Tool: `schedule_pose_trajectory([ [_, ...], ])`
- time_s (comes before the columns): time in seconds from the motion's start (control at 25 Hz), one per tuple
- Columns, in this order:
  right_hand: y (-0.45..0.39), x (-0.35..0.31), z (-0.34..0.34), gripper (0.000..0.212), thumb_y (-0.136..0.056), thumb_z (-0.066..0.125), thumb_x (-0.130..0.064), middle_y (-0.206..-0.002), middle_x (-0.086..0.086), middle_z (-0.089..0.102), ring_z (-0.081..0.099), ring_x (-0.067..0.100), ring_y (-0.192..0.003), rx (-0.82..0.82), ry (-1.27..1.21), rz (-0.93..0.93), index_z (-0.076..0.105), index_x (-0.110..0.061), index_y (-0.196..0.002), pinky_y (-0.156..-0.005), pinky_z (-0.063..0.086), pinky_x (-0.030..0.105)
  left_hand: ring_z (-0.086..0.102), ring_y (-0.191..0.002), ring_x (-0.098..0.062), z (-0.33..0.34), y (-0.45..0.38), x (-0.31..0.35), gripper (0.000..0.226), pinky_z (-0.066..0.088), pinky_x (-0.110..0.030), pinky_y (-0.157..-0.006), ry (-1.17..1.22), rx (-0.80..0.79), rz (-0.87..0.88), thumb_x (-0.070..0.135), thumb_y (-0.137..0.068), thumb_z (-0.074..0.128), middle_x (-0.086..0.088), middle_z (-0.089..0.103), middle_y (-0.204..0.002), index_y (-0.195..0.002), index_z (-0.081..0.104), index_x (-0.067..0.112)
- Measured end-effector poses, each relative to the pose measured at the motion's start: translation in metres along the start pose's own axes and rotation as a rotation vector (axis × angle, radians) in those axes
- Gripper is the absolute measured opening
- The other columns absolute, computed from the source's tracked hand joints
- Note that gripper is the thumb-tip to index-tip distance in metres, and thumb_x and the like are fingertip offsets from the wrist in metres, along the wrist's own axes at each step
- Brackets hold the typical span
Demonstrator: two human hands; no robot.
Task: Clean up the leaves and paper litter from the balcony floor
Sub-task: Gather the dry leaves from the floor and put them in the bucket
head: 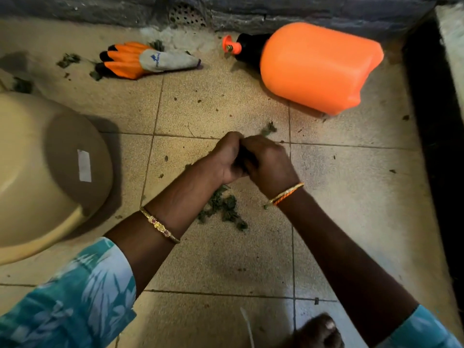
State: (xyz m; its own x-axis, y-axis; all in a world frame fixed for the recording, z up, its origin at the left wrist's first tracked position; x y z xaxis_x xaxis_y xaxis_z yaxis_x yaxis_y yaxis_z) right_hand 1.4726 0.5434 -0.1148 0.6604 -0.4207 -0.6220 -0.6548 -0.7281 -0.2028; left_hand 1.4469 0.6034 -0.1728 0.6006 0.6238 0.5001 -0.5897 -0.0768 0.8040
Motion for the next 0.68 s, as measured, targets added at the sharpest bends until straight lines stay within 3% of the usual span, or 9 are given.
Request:
schedule_pose_trajectory([
  [0.08,0.01,-0.004,0.015,0.041,-0.079,0.05,0.001,-0.102,0.015,0.064,0.06,0.027,-0.095,-0.056,-0.057,0.045,0.052,0.0,-0.12,-0.094,0.043,0.036,0.049,-0.057,-0.016,-0.014,-0.005,-0.001,0.032,0.043,-0.024,-0.051,0.053,0.084,0.008,0.016,-0.095,0.034,-0.003,0.049,-0.057,-0.068,0.051,0.01],
  [0.16,0.019,-0.001,0.016,0.046,-0.079,0.044,-0.003,-0.112,0.006,0.062,0.057,0.015,-0.106,-0.083,-0.18,0.078,0.042,-0.006,-0.125,-0.109,0.029,0.04,0.051,-0.059,-0.016,-0.025,-0.009,-0.004,0.029,0.044,-0.026,-0.053,0.032,0.138,0.003,0.015,-0.095,0.035,-0.005,0.054,-0.061,-0.075,0.054,0.008],
  [0.28,0.01,0.033,-0.007,0.032,-0.079,0.043,-0.003,-0.115,0.006,0.06,0.057,0.013,-0.107,0.109,-0.411,0.241,0.05,-0.006,-0.111,-0.097,0.047,0.036,0.041,-0.044,-0.011,-0.04,-0.008,-0.001,0.025,0.035,-0.018,-0.037,-0.011,0.195,0.001,0.017,-0.097,0.038,-0.003,0.05,-0.054,-0.074,0.046,0.01],
  [0.36,-0.009,0.063,-0.017,0.031,-0.08,0.047,-0.008,-0.117,0.013,0.057,0.054,0.024,-0.109,0.15,-0.248,0.276,0.055,-0.004,-0.11,-0.094,0.046,0.044,0.032,-0.033,-0.007,-0.046,-0.006,0.006,0.023,0.023,-0.013,-0.031,0.035,0.191,0.003,0.015,-0.096,0.042,-0.002,0.043,-0.054,-0.074,0.039,0.011],
  [0.44,-0.027,0.084,-0.003,0.042,-0.082,0.055,-0.01,-0.131,0.02,0.047,0.045,0.032,-0.12,-0.05,0.005,0.241,0.052,-0.003,-0.123,-0.102,0.039,0.045,0.028,-0.03,-0.005,-0.052,-0.006,0.011,0.022,0.02,-0.012,-0.03,0.058,0.165,0.009,0.014,-0.098,0.042,-0.004,0.052,-0.052,-0.077,0.039,0.01],
  [0.52,-0.029,0.094,0.018,0.048,-0.083,0.058,-0.009,-0.14,0.023,0.038,0.038,0.037,-0.128,-0.248,0.103,0.168,0.05,-0.003,-0.13,-0.106,0.036,0.046,0.026,-0.029,-0.004,-0.057,-0.006,0.012,0.023,0.018,-0.012,-0.028,0.064,0.131,0.012,0.018,-0.1,0.041,-0.003,0.058,-0.051,-0.078,0.043,0.01],
  [0.68,0.006,0.09,0.018,0.048,-0.083,0.046,-0.022,-0.137,0.025,0.042,0.041,0.04,-0.126,-0.282,0.17,0.043,0.054,0.002,-0.125,-0.104,0.03,0.037,0.021,-0.027,-0.004,-0.072,-0.002,0.013,0.043,0.014,-0.011,-0.03,0.109,0.105,0.025,0.026,-0.1,0.042,0.007,0.033,-0.037,-0.058,0.037,0.018],
])
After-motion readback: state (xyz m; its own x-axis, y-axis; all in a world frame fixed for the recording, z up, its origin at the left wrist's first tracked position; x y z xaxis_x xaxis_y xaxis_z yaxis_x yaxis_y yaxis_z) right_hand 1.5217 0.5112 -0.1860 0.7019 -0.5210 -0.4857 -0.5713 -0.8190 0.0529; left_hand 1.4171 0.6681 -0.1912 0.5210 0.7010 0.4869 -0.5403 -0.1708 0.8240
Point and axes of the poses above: each hand's wrist, its own y-axis away from the middle knuckle, its own z-axis out of the palm, x = y × z, the point moved 7 cm from there along -y, towards the middle knuckle
